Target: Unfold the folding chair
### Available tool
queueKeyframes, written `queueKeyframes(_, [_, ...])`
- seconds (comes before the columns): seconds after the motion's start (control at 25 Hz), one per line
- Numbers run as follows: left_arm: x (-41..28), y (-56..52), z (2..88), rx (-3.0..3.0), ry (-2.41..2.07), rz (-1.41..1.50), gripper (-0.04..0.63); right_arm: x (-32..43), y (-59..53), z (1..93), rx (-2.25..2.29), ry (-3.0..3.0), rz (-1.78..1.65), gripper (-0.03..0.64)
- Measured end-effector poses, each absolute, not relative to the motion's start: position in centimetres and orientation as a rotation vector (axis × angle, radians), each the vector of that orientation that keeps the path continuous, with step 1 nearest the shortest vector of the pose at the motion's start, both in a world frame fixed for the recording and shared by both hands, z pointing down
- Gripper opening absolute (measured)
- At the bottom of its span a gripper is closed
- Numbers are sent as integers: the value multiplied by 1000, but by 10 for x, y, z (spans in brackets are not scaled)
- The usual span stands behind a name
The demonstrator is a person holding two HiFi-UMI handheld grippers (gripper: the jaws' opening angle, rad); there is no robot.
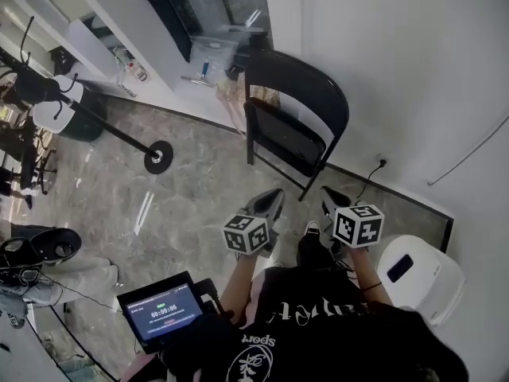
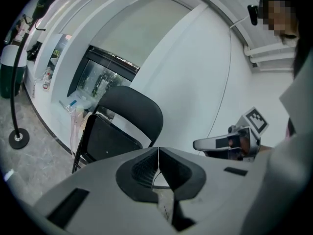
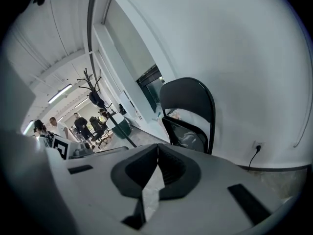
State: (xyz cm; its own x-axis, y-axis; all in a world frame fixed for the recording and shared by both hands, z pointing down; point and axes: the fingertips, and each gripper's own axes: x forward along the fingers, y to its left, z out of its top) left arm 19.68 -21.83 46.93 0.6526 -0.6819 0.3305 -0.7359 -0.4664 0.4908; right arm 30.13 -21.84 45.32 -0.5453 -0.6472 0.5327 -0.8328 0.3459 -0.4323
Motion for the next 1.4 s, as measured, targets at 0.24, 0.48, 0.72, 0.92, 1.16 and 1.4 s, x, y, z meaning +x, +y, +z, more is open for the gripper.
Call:
queueKeyframes(0.24, [235,-289,480,2203,-1136,103,5,338,-307,456,1256,-2390,977,15])
queueKeyframes(0.48, [244,-328,502,2130,-1168,79,6,356,-375,471,1225,-2382,893,17])
queueKeyframes(0.72, [236,-343,501,2079,-1231,75,9,357,-413,437,1175,-2453,794,17])
queueKeyframes(0.92, [238,-349,500,2059,-1219,88,100,365,-430,408,1186,-2468,674,18])
queueKeyframes(1.16, [239,-370,510,2026,-1155,59,147,372,-453,375,1217,-2484,589,25])
queueKeyframes(1.4, [203,-448,545,1936,-1111,50,164,335,-533,383,1128,-2419,539,163])
